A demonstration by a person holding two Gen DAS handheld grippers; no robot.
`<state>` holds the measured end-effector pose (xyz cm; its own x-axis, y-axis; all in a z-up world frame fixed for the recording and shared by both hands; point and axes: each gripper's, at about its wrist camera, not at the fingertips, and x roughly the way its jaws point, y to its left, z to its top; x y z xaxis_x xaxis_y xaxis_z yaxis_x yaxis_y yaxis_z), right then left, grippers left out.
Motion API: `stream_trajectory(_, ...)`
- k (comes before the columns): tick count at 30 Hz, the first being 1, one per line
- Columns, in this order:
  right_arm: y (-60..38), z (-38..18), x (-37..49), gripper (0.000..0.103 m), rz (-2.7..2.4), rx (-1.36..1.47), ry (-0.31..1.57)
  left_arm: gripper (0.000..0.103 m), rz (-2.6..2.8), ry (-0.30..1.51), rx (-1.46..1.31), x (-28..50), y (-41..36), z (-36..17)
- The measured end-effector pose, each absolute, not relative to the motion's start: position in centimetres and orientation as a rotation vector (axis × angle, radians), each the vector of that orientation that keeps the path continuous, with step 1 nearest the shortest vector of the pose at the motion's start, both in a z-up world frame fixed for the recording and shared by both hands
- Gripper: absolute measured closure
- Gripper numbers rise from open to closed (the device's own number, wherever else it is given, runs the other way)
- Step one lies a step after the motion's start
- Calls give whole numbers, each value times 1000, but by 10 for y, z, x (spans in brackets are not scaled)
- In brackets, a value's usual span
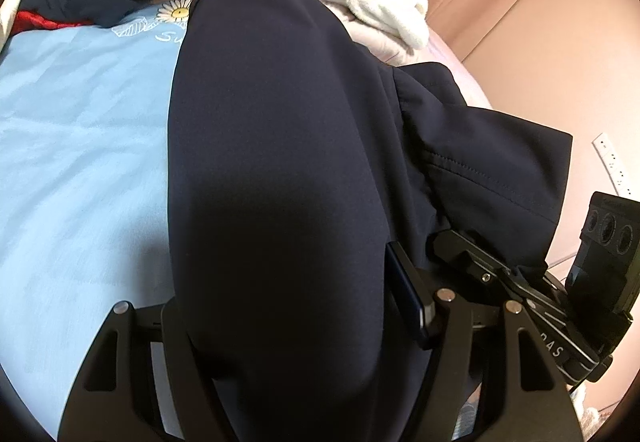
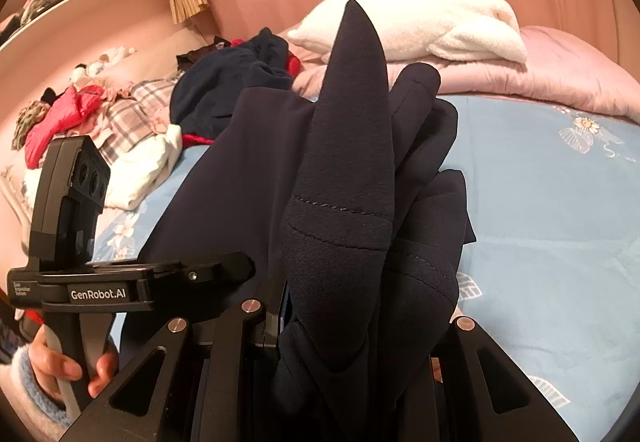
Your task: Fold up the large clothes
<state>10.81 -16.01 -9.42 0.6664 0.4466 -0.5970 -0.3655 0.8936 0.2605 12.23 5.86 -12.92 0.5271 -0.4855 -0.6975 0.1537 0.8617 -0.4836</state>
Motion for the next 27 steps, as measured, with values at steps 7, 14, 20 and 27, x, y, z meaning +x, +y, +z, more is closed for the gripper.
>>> stream_trajectory(7, -154, -107, 120, 76, 456, 125, 747, 33, -379, 976, -396, 119, 59, -140)
stream_trajectory(14, -165, -111, 128, 75, 447, 167, 772, 31, -365, 994, -389, 128, 57, -147)
stream_trajectory(20, -184, -124, 139, 68, 431, 301, 838, 27, -348, 1013, -373, 136, 56, -151)
stream_trajectory(27, -208, -146, 149, 61, 435, 511, 911, 21, -341, 1030, -383, 144, 59, -155)
